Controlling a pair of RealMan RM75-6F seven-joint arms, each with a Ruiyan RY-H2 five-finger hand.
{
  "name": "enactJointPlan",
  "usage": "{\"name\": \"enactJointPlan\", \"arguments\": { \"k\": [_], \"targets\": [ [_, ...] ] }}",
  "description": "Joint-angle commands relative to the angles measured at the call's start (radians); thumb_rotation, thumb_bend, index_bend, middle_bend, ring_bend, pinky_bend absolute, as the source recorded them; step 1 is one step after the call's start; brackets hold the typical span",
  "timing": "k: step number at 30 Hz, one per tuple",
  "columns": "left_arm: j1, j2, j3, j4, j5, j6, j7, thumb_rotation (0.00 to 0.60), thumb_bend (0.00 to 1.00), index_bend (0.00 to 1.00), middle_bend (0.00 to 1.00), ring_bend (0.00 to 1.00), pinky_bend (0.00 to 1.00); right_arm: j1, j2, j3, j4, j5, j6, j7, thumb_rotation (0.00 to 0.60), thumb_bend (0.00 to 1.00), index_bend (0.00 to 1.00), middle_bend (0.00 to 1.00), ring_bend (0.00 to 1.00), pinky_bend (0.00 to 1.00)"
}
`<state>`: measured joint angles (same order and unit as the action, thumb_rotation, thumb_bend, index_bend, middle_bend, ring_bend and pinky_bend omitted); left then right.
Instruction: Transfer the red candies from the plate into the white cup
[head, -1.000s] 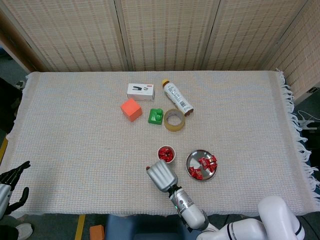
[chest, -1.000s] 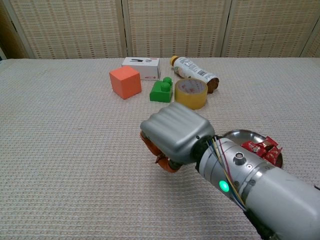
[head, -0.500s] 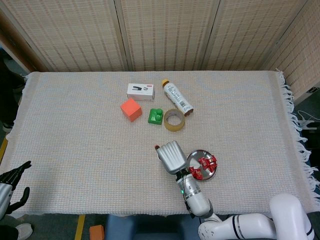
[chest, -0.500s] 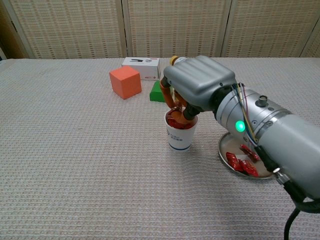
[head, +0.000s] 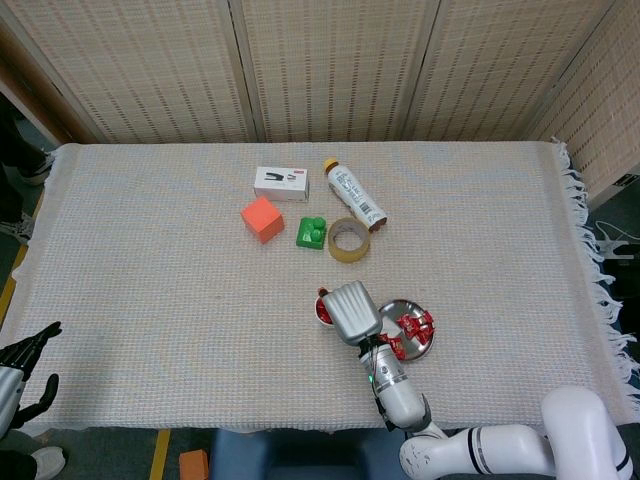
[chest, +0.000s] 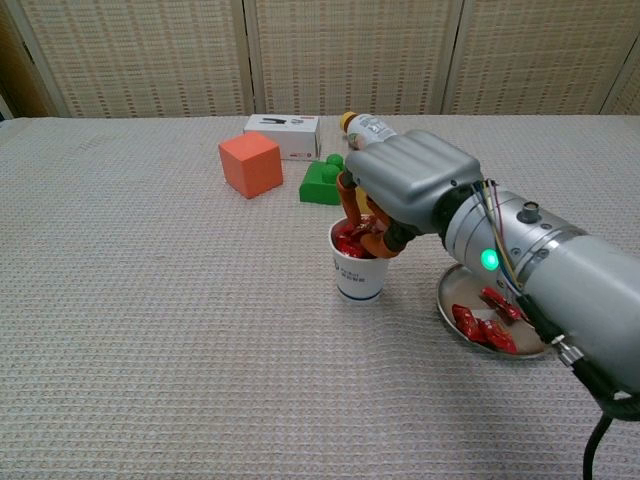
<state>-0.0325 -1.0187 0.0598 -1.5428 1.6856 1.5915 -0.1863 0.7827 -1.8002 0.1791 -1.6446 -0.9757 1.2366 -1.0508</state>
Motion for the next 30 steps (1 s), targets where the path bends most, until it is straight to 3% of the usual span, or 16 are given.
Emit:
{"name": "enactJointPlan", "arguments": {
  "k": [1, 7, 12, 14, 15, 17, 20, 23, 26, 30],
  "targets": [
    [0.000, 0.000, 0.000, 0.000, -0.001, -0.001, 0.001, 0.600, 0.54, 0.01, 0.15, 0.21, 0.28, 0.002, 0.002, -0.004, -0.005, 0.010, -0.002, -0.009, 0.600, 0.32, 0.29, 0.79, 0.78, 1.00],
    [0.002, 0.001, -0.001, -0.001, -0.001, 0.004, -0.001, 0.600, 0.54, 0.01, 0.15, 0.21, 0.28, 0.002, 0.010, -0.003, -0.015, 0.016, -0.003, 0.008, 0.600, 0.32, 0.18, 0.79, 0.78, 1.00],
    [0.003, 0.000, -0.001, 0.003, 0.002, 0.007, 0.000, 0.600, 0.54, 0.01, 0.15, 0.21, 0.28, -0.029, 0.066, -0.020, -0.082, -0.041, 0.023, 0.081, 0.600, 0.32, 0.09, 0.79, 0.75, 1.00],
    [0.003, 0.000, -0.001, 0.002, 0.001, 0.008, 0.000, 0.600, 0.54, 0.01, 0.15, 0.21, 0.29, -0.068, 0.116, -0.045, -0.139, -0.100, 0.054, 0.150, 0.600, 0.31, 0.04, 0.72, 0.68, 0.95],
    [0.004, 0.000, -0.002, 0.002, 0.001, 0.009, 0.001, 0.600, 0.54, 0.01, 0.15, 0.21, 0.29, -0.090, 0.142, -0.063, -0.163, -0.136, 0.073, 0.187, 0.600, 0.31, 0.02, 0.68, 0.64, 0.92],
    [0.004, -0.001, -0.003, 0.002, 0.000, 0.010, 0.005, 0.600, 0.54, 0.01, 0.15, 0.21, 0.29, -0.140, 0.201, -0.118, -0.199, -0.227, 0.118, 0.264, 0.600, 0.29, 0.00, 0.50, 0.47, 0.77],
    [0.004, -0.006, -0.005, 0.001, -0.004, 0.008, 0.019, 0.600, 0.54, 0.01, 0.15, 0.21, 0.29, -0.246, 0.307, -0.243, -0.217, -0.385, 0.221, 0.376, 0.600, 0.27, 0.00, 0.27, 0.22, 0.50],
    [0.000, -0.015, -0.010, 0.001, -0.009, 0.001, 0.037, 0.600, 0.54, 0.01, 0.15, 0.21, 0.29, -0.368, 0.394, -0.370, -0.180, -0.483, 0.332, 0.460, 0.600, 0.27, 0.00, 0.12, 0.06, 0.30],
    [-0.008, -0.024, -0.012, 0.002, -0.017, -0.019, 0.055, 0.600, 0.54, 0.01, 0.15, 0.19, 0.29, -0.500, 0.431, -0.460, -0.056, -0.548, 0.447, 0.574, 0.600, 0.26, 0.00, 0.05, 0.00, 0.19],
    [-0.014, -0.034, -0.019, 0.004, -0.032, -0.035, 0.080, 0.600, 0.53, 0.00, 0.11, 0.10, 0.28, -0.615, 0.440, -0.498, 0.091, -0.575, 0.526, 0.682, 0.600, 0.23, 0.00, 0.00, 0.00, 0.07]
  ]
}}
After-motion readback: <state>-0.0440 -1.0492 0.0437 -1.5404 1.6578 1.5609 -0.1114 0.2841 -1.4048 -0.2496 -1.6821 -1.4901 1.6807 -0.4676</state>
